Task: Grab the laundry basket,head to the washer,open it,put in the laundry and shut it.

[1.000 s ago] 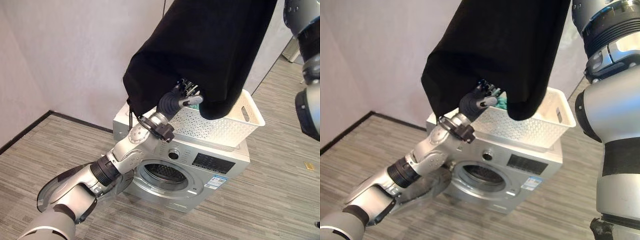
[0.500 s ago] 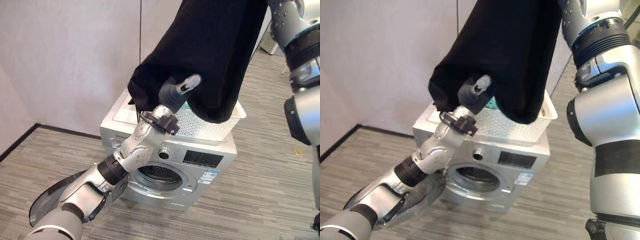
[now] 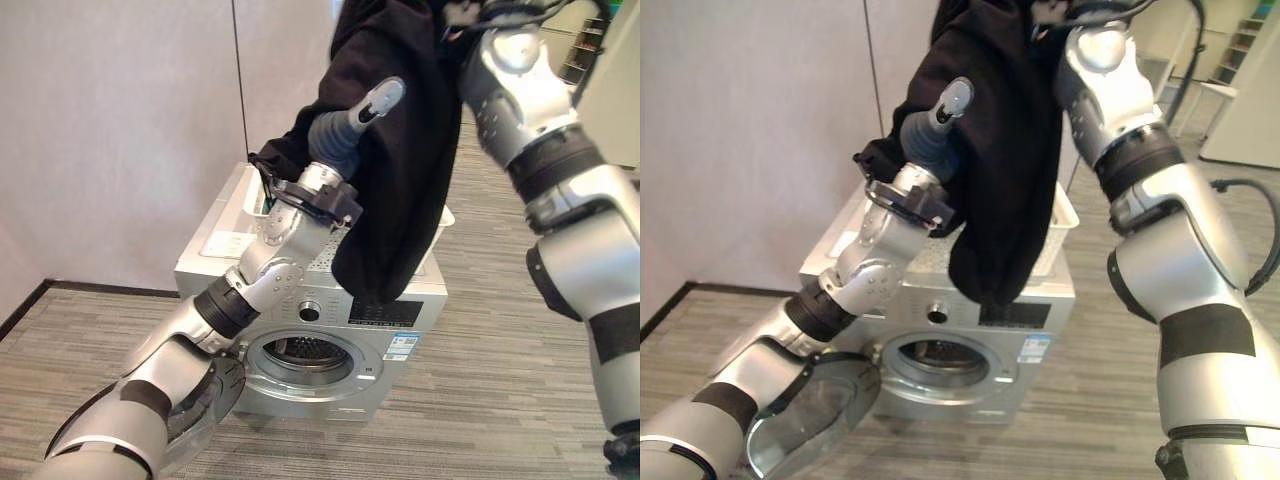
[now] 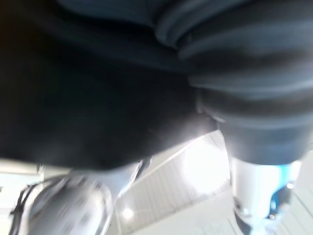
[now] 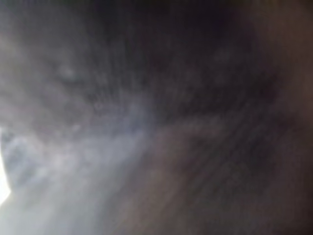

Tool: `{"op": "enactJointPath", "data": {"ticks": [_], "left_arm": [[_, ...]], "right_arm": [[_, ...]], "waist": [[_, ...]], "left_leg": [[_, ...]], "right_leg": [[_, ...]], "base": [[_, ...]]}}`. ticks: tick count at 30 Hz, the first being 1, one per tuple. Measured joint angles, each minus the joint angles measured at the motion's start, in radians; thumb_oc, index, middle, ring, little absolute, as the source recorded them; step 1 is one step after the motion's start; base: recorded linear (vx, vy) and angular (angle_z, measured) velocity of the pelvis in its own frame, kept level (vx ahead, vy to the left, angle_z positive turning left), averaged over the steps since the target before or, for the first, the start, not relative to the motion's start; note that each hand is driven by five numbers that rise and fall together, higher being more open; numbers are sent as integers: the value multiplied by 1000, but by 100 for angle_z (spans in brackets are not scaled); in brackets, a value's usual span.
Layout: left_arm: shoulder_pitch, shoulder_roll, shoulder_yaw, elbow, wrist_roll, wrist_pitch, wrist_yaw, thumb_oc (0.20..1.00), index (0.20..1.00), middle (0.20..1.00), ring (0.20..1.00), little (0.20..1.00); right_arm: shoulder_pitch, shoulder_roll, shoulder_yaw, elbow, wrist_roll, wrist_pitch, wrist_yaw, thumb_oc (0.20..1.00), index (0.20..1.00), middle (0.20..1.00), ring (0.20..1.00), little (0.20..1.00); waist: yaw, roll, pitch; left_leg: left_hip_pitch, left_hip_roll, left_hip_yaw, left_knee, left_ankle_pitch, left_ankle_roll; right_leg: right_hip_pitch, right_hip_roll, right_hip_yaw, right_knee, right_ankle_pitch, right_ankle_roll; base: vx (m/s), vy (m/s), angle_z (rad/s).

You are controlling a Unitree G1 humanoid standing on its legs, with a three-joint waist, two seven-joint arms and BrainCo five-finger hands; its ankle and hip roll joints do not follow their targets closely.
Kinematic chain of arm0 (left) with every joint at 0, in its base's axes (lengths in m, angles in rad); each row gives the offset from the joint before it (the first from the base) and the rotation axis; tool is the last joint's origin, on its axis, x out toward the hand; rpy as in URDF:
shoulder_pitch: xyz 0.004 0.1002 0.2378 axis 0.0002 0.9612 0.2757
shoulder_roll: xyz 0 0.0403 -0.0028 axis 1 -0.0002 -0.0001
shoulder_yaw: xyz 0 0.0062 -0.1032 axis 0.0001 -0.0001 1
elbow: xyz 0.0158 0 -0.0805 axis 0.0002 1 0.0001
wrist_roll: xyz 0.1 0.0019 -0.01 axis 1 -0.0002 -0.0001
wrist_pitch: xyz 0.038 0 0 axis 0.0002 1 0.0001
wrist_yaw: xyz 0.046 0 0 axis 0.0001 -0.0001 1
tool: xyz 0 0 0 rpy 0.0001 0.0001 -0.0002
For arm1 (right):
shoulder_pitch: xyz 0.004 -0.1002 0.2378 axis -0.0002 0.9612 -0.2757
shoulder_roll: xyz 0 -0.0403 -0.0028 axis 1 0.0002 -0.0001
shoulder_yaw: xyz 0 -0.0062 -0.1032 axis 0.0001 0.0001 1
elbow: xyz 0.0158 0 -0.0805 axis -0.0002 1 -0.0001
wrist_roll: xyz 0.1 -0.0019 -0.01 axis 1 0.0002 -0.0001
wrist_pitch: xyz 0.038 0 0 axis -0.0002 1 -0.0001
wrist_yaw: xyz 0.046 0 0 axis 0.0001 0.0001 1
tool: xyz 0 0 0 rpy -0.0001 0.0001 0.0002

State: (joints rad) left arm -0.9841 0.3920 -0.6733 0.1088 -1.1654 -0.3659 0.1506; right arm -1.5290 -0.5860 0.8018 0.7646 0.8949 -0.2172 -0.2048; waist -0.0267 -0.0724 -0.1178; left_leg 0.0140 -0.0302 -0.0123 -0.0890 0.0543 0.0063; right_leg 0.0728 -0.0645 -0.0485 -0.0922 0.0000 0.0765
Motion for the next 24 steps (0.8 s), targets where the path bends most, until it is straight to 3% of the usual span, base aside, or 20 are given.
{"op": "enactJointPath", "data": {"ticks": [3,9,12,13,18,24], "left_arm": [[0,1,-2,30,6,5,0,1000,1000,1000,1000,1000],[-12,44,-36,32,93,44,-9,1000,1000,1000,1000,1000],[-137,150,-201,101,274,93,-19,1000,1000,1000,1000,1000],[-155,156,-213,123,303,101,-24,1000,1000,1000,1000,1000],[-202,161,-246,201,482,158,-39,1000,1000,1000,1000,1000],[-235,83,-291,310,517,180,-39,1000,1000,1000,1000,1000]], "right_arm": [[13,-58,87,-95,-9,1,71,200,200,200,200,200],[13,-120,104,-140,-47,1,121,200,200,200,200,200],[0,-152,133,-150,-48,1,142,200,200,200,200,200],[-3,-157,137,-149,-48,1,144,200,200,200,200,200],[-31,-214,168,-213,-46,2,164,200,200,200,200,200],[-33,-175,165,-215,11,2,165,200,200,200,200,200]], "waist": [[-1,1,0],[-1,3,2],[3,5,3],[6,7,3],[9,8,4],[6,8,4]], "left_leg": [[0,0,0,0,0,0],[4,1,12,0,-2,2],[4,1,12,0,-2,2],[4,1,12,0,-2,2],[2,1,7,0,-2,2],[2,1,5,0,-2,3]], "right_leg": [[0,0,2,1,0,0],[0,0,11,-1,2,2],[0,0,10,-1,3,2],[1,-1,10,-1,3,2],[0,0,7,-1,3,2],[-1,0,6,-1,3,2]], "base": [[0,0,0],[-1,10,-5],[-1,3,-1],[0,0,0],[0,0,0],[-11,0,0]]}}
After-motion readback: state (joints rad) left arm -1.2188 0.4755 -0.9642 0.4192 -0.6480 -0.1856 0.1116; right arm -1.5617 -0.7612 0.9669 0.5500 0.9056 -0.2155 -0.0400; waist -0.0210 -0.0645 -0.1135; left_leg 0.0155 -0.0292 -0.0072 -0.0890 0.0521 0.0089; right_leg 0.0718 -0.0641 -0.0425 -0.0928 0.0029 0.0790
